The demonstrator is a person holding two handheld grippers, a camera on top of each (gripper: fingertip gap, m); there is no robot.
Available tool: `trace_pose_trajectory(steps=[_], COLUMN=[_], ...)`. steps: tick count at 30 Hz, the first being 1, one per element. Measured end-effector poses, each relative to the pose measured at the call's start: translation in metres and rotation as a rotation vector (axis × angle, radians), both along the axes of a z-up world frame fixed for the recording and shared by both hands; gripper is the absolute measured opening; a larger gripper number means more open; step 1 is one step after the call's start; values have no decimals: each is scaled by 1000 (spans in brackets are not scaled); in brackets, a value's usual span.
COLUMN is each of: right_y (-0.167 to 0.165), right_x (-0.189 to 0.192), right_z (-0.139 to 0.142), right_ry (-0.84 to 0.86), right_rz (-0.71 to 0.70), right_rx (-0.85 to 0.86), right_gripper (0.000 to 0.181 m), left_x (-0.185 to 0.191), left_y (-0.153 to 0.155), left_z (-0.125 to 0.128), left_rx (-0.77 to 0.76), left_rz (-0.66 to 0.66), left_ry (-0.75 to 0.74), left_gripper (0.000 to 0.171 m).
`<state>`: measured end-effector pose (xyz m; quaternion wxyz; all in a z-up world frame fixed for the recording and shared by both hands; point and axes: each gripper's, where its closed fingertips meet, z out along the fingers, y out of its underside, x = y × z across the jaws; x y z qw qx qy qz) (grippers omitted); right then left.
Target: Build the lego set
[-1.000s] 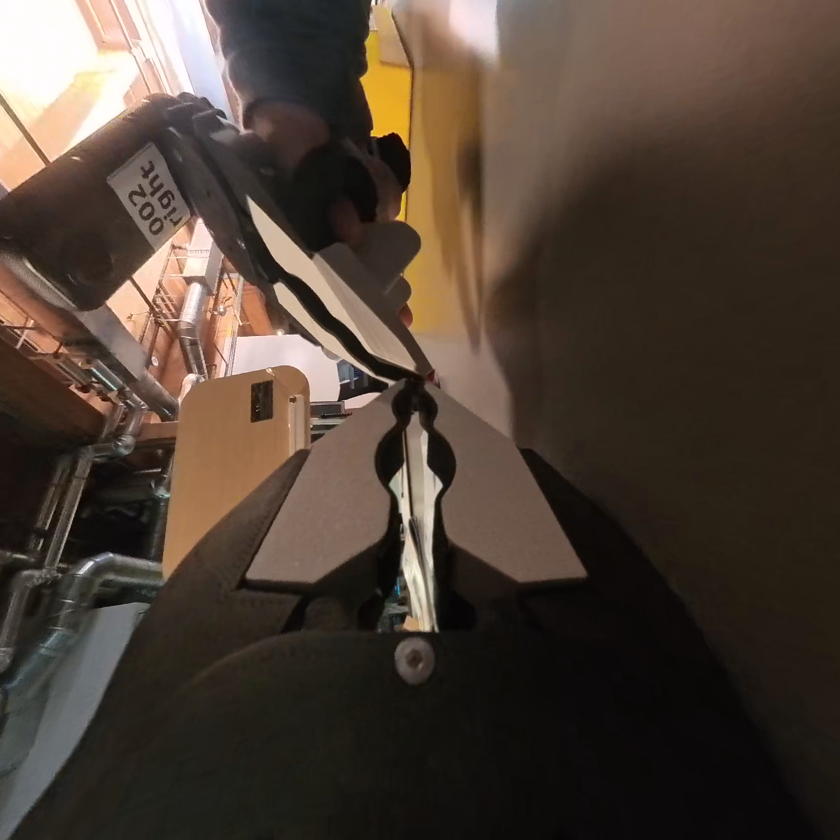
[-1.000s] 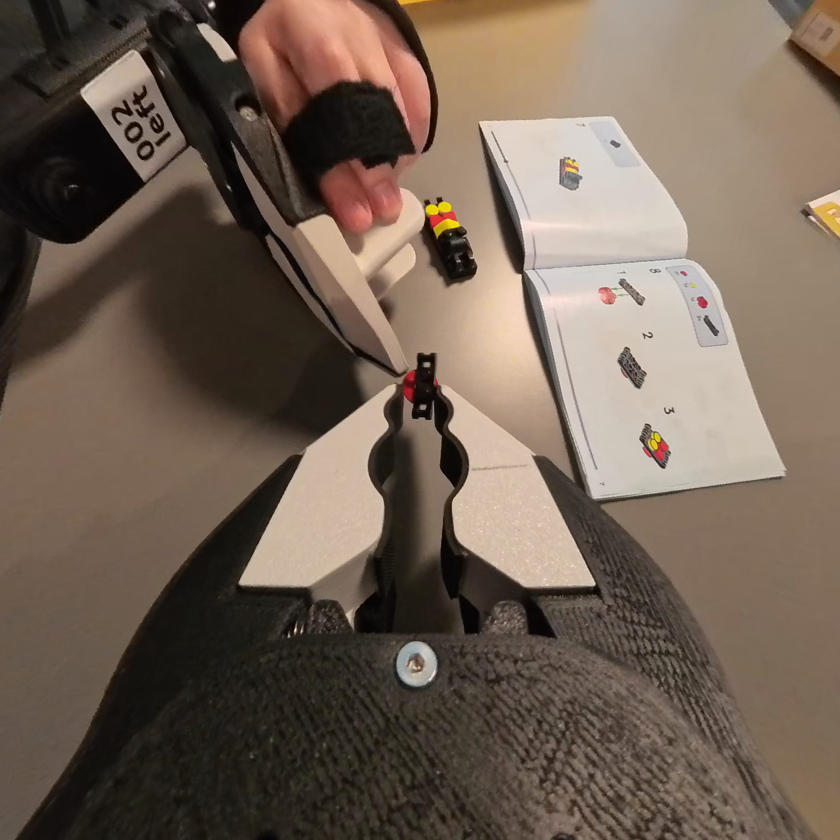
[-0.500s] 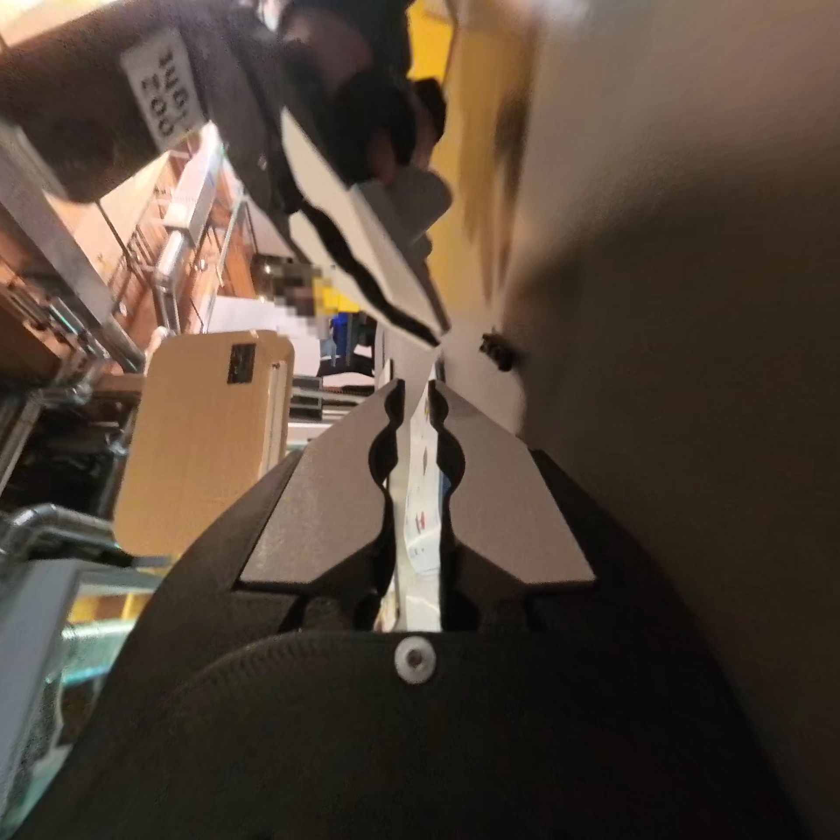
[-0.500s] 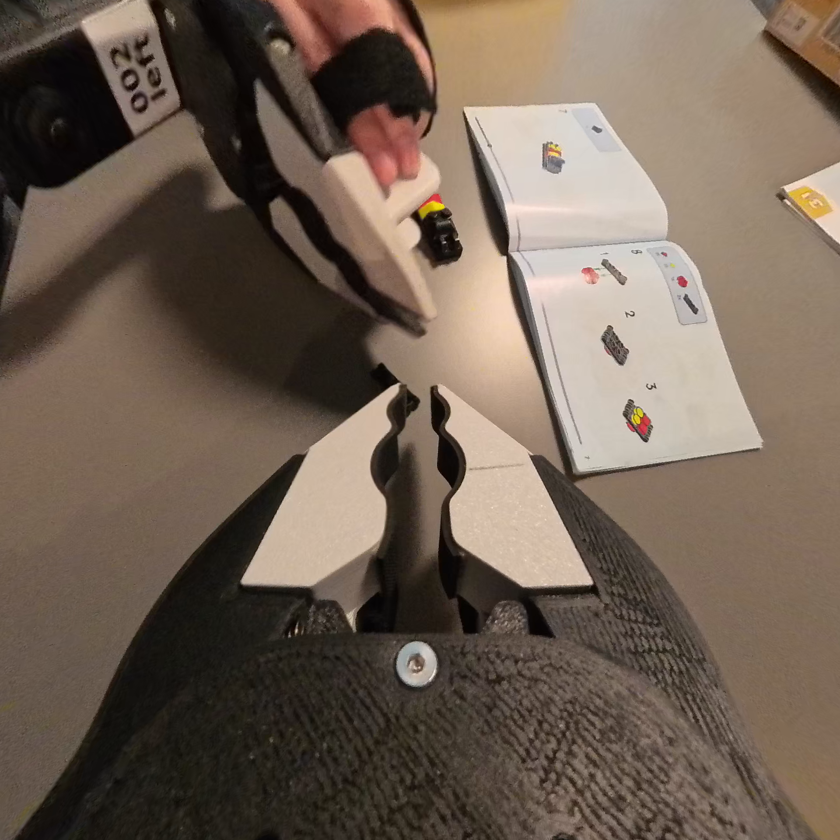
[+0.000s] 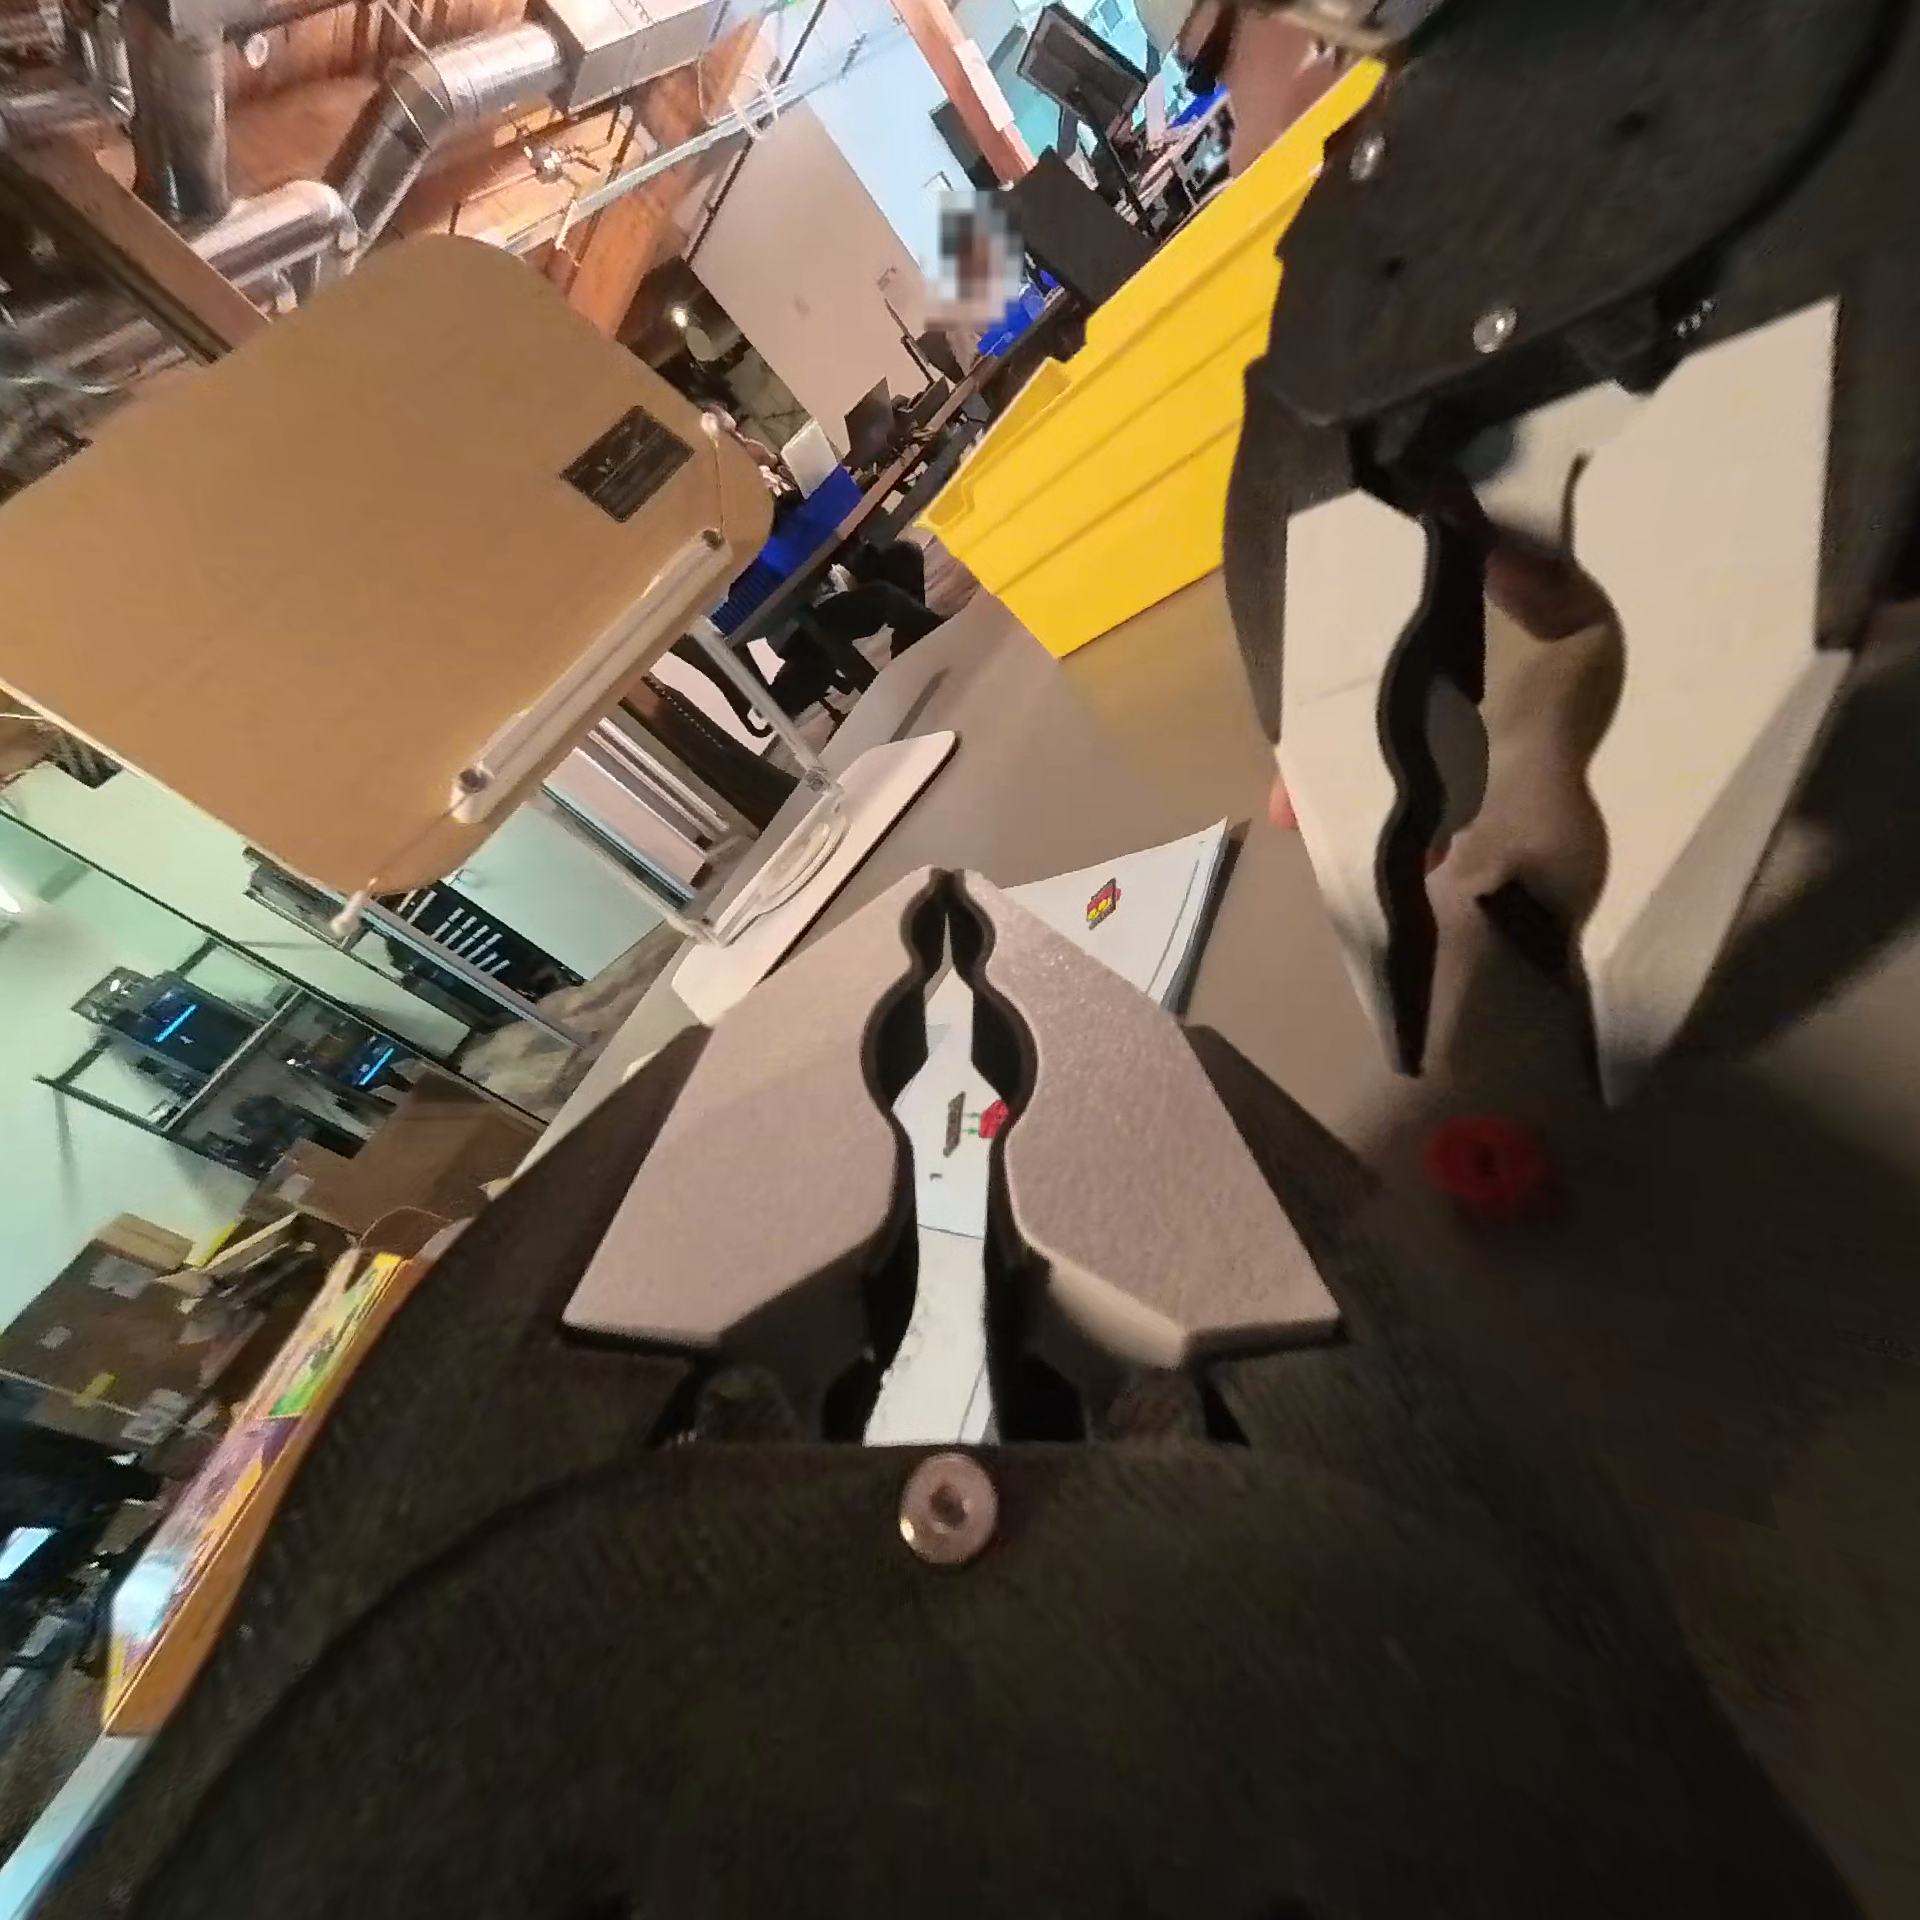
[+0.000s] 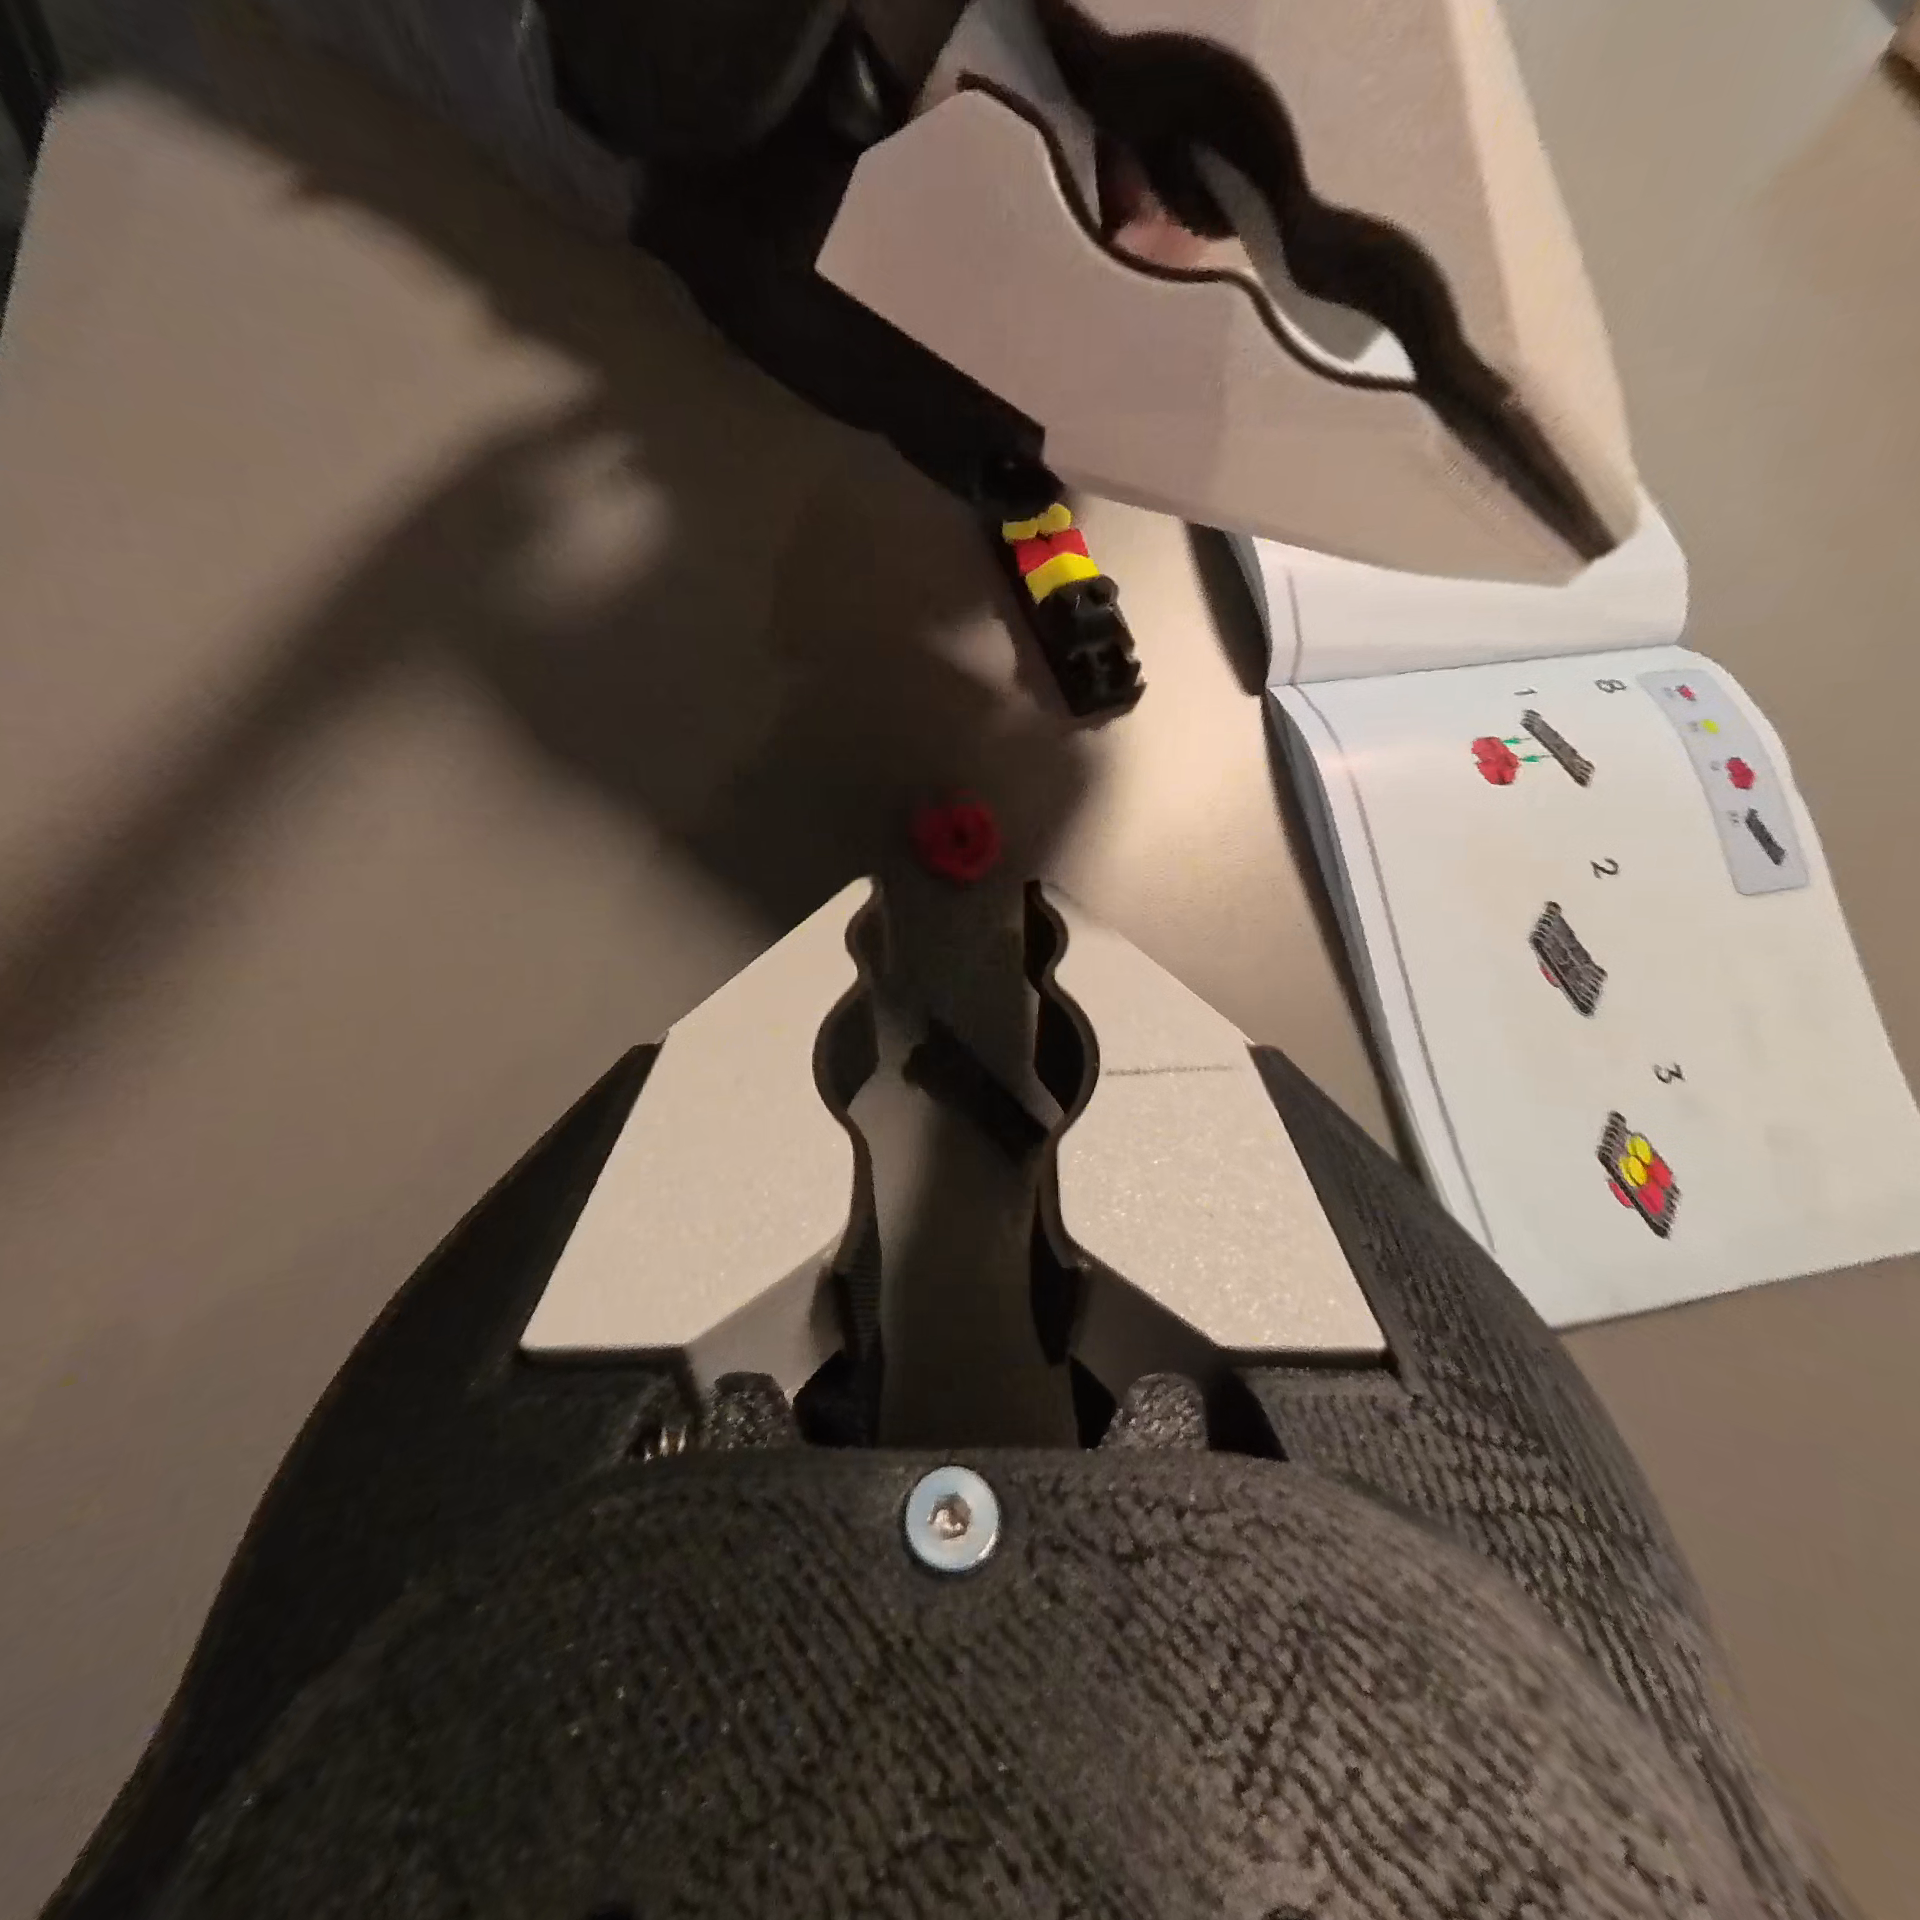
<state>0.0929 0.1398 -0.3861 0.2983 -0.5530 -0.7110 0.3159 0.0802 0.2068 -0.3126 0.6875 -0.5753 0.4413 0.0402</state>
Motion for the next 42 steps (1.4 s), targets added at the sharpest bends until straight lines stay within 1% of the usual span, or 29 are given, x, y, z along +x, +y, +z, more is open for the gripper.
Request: trace_pose_trajectory(steps=[5,7,10,12,14,17,18,20,23,26,31,33,34,35,37,38,40,42], right_y=[0,-1,3,11,25,49,54,53,46,36,26,24,19,12,1,1,4,5], right_x=[-10,-12,-14,-15,-14,-5,-2,1,-1,-3,-4,-4,-4,-4,-2,1,8,12], right_z=[-3,-4,-2,6,21,43,49,56,68,70,70,69,69,72,84,91,100,97], right_ry=[-14,-25,-14,45,138,233,252,291,346,357,363,365,387,434,540,571,611,584], right_rz=[-48,-49,-60,-68,-95,-127,-127,-103,-77,-24,22,33,47,60,54,43,20,30], right_rx=[-24,-14,76,196,361,740,854,986,1085,1171,1179,1157,1112,1019,765,663,576,515], right_gripper=[22,16,14,14,14,13,14,14,14,13,13,13,13,14,18,20,18,16], left_x=[1,1,4,3,2,8,9,9,10,13,18,21,20,21,23,23,26,28], left_y=[-3,-4,-11,-16,-18,-25,-27,-25,-23,-26,-37,-42,-41,-41,-44,-46,-54,-60], left_z=[2,2,6,10,9,2,1,-2,-8,-9,-9,-9,-10,-10,-8,-8,-7,-7], left_rx=[-11,-15,-80,-151,-267,-473,-516,-566,-617,-613,-628,-628,-615,-594,-515,-468,-378,-310], left_rz=[-26,-34,-84,-129,-168,-282,-309,-310,-294,-314,-397,-427,-415,-407,-417,-426,-459,-488], left_ry=[-21,-25,-107,-196,-277,-357,-372,-386,-369,-342,-320,-300,-291,-277,-231,-201,-142,-91], left_gripper=[0,0,2,6,17,40,42,39,33,28,18,5,4,4,4,4,4,4])
